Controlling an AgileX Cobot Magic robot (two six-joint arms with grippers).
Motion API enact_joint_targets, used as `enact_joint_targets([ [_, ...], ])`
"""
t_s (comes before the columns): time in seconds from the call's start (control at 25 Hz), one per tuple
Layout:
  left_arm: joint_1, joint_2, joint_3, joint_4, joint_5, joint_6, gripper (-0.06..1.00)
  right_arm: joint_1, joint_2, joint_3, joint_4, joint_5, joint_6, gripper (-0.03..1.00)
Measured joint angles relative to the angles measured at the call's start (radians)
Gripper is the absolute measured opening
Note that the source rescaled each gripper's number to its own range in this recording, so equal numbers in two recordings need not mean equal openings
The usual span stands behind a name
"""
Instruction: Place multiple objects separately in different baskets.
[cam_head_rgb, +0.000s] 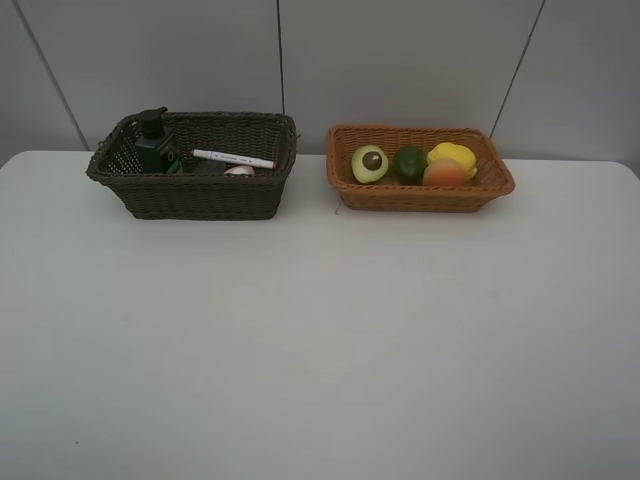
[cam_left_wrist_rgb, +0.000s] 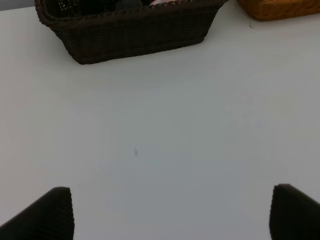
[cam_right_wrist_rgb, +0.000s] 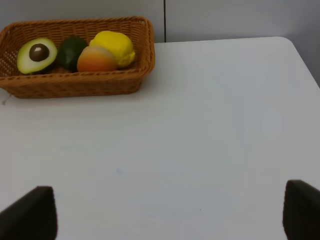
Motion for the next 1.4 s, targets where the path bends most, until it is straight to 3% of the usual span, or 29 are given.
enact_joint_targets([
  [0.32,0.000,0.000,0.000,0.000,0.000,0.000,1.00,-0.003,0.000,0.000,0.001,-0.003,0.000,0.99],
  [0.6,0.000,0.000,0.000,0.000,0.000,0.000,1.00,-0.070,0.000,0.000,0.003,-0.003,0.000,0.99],
  [1.4,0.000,0.000,0.000,0.000,0.000,0.000,1.00,-0.072,0.000,0.001,0.003,-0.003,0.000,0.99],
])
